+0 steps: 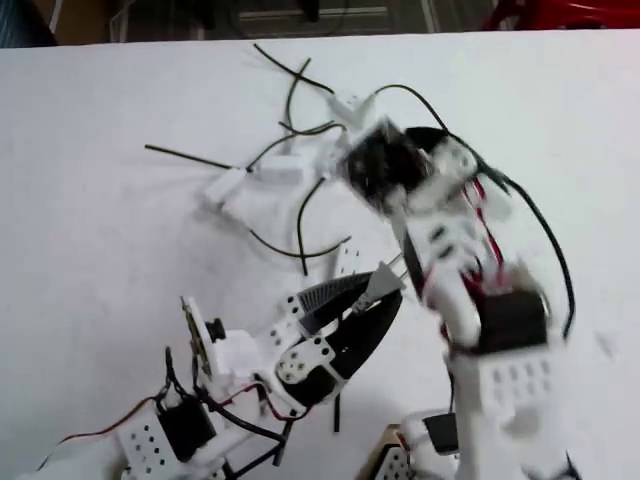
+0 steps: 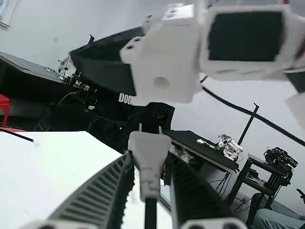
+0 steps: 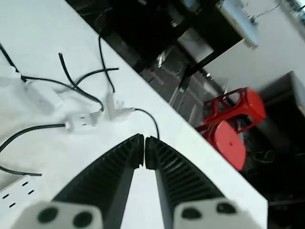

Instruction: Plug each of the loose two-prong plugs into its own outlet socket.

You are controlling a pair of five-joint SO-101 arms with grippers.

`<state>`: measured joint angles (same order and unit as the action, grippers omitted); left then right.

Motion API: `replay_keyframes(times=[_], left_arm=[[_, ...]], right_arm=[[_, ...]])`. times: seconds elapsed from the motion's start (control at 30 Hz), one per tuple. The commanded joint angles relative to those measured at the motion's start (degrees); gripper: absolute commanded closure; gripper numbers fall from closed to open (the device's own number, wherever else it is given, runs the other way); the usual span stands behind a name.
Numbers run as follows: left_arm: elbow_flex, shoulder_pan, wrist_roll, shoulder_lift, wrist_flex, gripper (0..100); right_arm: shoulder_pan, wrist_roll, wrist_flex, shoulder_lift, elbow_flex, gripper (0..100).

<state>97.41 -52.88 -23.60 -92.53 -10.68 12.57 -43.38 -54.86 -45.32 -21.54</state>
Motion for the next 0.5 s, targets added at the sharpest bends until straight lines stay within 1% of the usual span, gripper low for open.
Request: replay_keyframes(times=[0.0, 0.13, 0.3, 0.47], left_arm=[[-1.1, 0.6, -0.4, -0.6, -1.1, 98], [-1.1, 0.7, -0.4, -0.6, -1.1, 98], [-1.0, 0.7, -0.4, -0.6, -1.2, 98], [-0.9, 0.5, -0.4, -0.6, -1.2, 98]], right_arm=[[-1.0, 1.3, 0.7, 8.2, 2.8, 97.9], [-4.8, 1.3, 0.8, 13.6, 2.5, 97.9], [-9.7, 1.2, 0.8, 14.2, 2.0, 97.9], [-10.8, 1.3, -1.5, 10.9, 9.9, 97.9]])
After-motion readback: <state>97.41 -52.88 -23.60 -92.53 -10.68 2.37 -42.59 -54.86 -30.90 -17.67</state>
